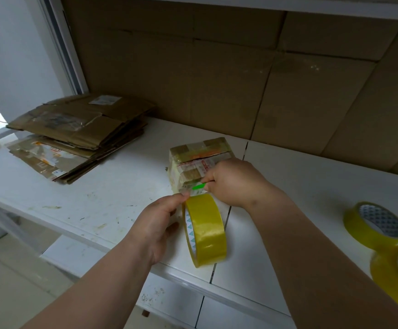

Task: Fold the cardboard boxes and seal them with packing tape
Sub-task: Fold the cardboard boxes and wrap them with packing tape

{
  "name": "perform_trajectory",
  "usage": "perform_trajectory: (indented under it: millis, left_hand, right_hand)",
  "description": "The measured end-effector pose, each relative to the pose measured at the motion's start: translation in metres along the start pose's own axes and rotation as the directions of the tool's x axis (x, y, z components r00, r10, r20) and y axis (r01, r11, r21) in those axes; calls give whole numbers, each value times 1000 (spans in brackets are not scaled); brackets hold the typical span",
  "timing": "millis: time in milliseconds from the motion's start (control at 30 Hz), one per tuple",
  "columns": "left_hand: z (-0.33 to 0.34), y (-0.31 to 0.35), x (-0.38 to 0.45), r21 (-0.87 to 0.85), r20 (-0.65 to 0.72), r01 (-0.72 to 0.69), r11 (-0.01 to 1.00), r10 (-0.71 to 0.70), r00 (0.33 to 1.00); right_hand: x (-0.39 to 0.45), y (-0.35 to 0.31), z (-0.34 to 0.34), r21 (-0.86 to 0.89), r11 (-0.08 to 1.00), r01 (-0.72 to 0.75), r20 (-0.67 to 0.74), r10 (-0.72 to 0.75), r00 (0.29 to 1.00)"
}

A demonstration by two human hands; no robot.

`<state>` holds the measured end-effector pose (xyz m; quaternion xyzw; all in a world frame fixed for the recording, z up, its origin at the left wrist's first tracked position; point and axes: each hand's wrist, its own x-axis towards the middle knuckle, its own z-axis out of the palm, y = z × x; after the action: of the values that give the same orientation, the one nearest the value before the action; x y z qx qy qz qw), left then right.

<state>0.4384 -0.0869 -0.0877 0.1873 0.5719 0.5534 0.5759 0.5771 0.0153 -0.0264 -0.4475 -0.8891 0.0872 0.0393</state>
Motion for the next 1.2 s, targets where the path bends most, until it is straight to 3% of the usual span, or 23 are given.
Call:
perform_trajectory:
  millis: [167, 300, 467, 533, 567, 633, 700, 733, 800, 1067, 1133, 1200]
  left_hand:
    - [-4, 2, 3, -36, -2, 9, 999, -9, 1000]
    - [-7, 1, 8, -35, -29, 7, 999, -8, 1000]
    - [-7, 1, 11, -21, -29, -6, 1000, 5, 1000]
    - [-7, 0, 14, -8, -45, -4, 1000, 3, 999]
    - [-7, 0, 15, -3, -50, -1, 1000, 0, 999]
    - [-6, 0, 16, 4, -53, 8, 1000, -8, 999]
    - [-5, 0, 16, 13, -49, 14, 1000, -14, 999]
    - [-5, 1, 16, 19, -46, 15, 1000, -14, 999]
    - [-5, 1, 17, 31, -42, 14, 999, -12, 999]
    - [-4, 1, 18, 39, -56, 24, 999, -22, 998]
    - [-6, 3, 15, 103, -87, 12, 995, -3, 996]
    - [-12, 3, 15, 282, -180, -81, 956, 136, 974]
  right_hand:
    - [-4, 13, 8, -149, 987, -58, 23, 62, 998]
    - [-20, 30, 21, 10, 990, -144, -20, 144, 989]
    - [-34, 45, 52, -145, 946, -289, 117, 306, 945]
    - [-37, 43, 59, -65, 948, -313, 36, 315, 948]
    - [-37, 39, 59, 67, 944, -323, -20, 325, 945]
    - [-36, 26, 57, 467, 824, -321, -15, 371, 929]
    - [-35, 9, 53, 790, 513, -337, 146, 375, 915]
    - [-34, 3, 49, 851, 382, -360, 224, 355, 907]
    - [-29, -5, 45, 877, 255, -407, 319, 326, 890]
    - [-14, -19, 38, 910, 164, -381, 315, 326, 891]
    - [-14, -18, 39, 913, 174, -369, 298, 332, 895]
    - [-14, -16, 39, 912, 195, -361, 285, 333, 899]
